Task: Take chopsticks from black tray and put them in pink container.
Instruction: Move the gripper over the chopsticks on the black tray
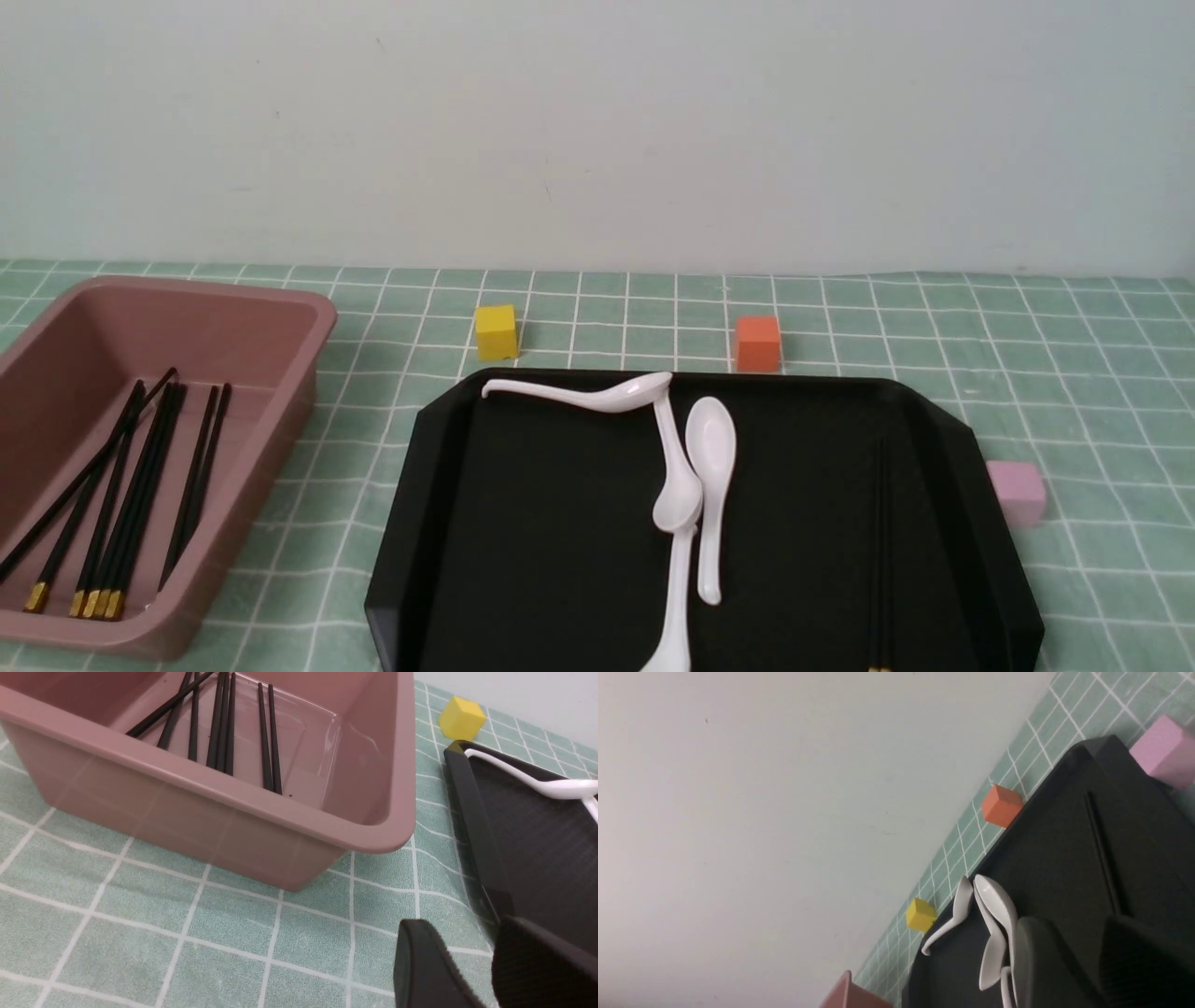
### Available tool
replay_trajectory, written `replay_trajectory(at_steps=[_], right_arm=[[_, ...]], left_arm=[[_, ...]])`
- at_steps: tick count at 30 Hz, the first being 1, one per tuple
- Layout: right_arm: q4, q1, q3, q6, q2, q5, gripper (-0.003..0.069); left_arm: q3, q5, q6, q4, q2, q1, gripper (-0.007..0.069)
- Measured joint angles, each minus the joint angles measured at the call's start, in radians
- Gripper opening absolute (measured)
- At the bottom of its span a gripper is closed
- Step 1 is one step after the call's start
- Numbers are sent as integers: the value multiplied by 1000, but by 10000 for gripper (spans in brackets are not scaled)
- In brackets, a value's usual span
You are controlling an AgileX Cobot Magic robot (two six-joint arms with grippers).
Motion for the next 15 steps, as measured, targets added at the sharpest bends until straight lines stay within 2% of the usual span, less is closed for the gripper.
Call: replay_trajectory(at_steps=[4, 6, 7, 9, 11, 15], right_arm=[[4, 0, -24, -55, 0, -10, 177], [-23, 0, -119, -161, 17, -7, 109], [-26, 0, -140, -171, 25, -5, 95], [-78, 0, -265, -292, 107, 32, 20], [-126, 0, -371, -350, 212, 95, -2], [-255, 0, -581, -403, 523, 395, 1]], left_arm=[[0, 0, 0, 0, 0, 0, 239], [0, 0, 0, 0, 0, 0, 239], [0, 0, 0, 0, 0, 0, 239], [0, 0, 0, 0, 0, 0, 239], [0, 0, 0, 0, 0, 0, 239], [0, 0, 0, 0, 0, 0, 239]])
